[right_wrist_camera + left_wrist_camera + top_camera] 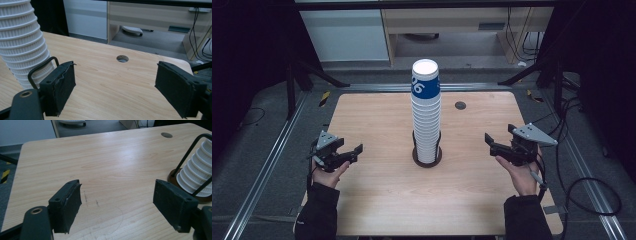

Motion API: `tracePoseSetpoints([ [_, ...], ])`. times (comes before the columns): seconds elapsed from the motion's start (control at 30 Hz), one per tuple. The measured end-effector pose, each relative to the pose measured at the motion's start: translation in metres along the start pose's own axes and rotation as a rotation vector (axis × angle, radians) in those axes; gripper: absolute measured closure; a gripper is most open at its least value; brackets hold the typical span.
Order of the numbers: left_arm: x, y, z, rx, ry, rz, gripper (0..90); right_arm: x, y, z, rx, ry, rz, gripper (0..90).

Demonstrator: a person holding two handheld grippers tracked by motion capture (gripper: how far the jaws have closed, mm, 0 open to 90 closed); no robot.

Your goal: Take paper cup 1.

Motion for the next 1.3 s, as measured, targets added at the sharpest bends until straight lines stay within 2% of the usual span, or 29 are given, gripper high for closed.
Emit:
tracePoseSetpoints([
  [0.13, 0.001, 0.003, -0.003, 0.017, 0.003, -0.004, 23.6, -0.005, 0.001, -0.004, 0.013, 0.002, -0.023, 15.5],
  [0.27, 0.003, 0.005, -0.003, 0.016, 0.010, 0.011, 24.0, -0.013, 0.003, -0.009, 0.035, -0.037, -0.097, 14.4],
  [0.33, 0.004, 0.005, -0.003, 0.019, 0.019, 0.023, 24.5, -0.017, 0.003, -0.011, 0.038, -0.042, -0.119, 13.9],
  [0.43, 0.006, 0.004, -0.002, 0.013, 0.017, 0.031, 24.8, -0.024, 0.003, -0.019, 0.052, -0.035, -0.127, 14.0],
  [0.57, 0.007, 0.003, -0.001, 0.010, 0.020, 0.039, 24.7, -0.035, 0.001, -0.032, 0.064, 0.005, -0.137, 13.1],
  [0.77, 0.006, 0.003, -0.001, 0.011, 0.014, 0.032, 25.1, -0.058, 0.001, -0.059, 0.133, 0.020, -0.198, 12.6],
  [0.83, 0.008, 0.002, -0.001, 0.006, 0.010, 0.038, 25.1, -0.063, 0.001, -0.066, 0.141, 0.034, -0.201, 12.3],
  [0.93, 0.009, 0.000, 0.001, -0.004, 0.001, 0.036, 25.0, -0.076, 0.003, -0.080, 0.161, 0.034, -0.233, 12.3],
  [0.97, 0.009, 0.000, 0.001, -0.004, 0.001, 0.036, 25.1, -0.076, 0.003, -0.080, 0.161, 0.034, -0.233, 12.3],
  [1.0, 0.009, -0.001, 0.002, -0.009, 0.004, 0.041, 25.1, -0.084, 0.004, -0.090, 0.174, 0.019, -0.272, 12.1],
  [1.03, 0.010, -0.002, 0.002, -0.009, 0.006, 0.042, 25.0, -0.087, 0.004, -0.093, 0.178, 0.017, -0.284, 12.1],
  [1.17, 0.010, -0.004, 0.005, -0.019, 0.006, 0.045, 25.1, -0.098, 0.003, -0.105, 0.190, 0.018, -0.308, 11.9],
  [1.2, 0.011, -0.006, 0.006, -0.025, 0.008, 0.049, 25.0, -0.106, 0.001, -0.112, 0.197, 0.027, -0.326, 11.8],
  [1.23, 0.011, -0.006, 0.006, -0.025, 0.008, 0.049, 25.0, -0.106, 0.001, -0.112, 0.197, 0.027, -0.326, 11.8],
  [1.3, 0.011, -0.006, 0.007, -0.028, 0.007, 0.050, 25.0, -0.117, -0.003, -0.117, 0.195, 0.037, -0.346, 11.5],
])
Point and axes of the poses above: each handheld gripper's, and its own axes: y roughly backward along the jaws, z roughly out of its underside, x roughly to its right, the point moved 9 cm from there along -y, roughly forward along the jaws, and after that the axes turned 7 degrees about -y, right-handed, at the moved point
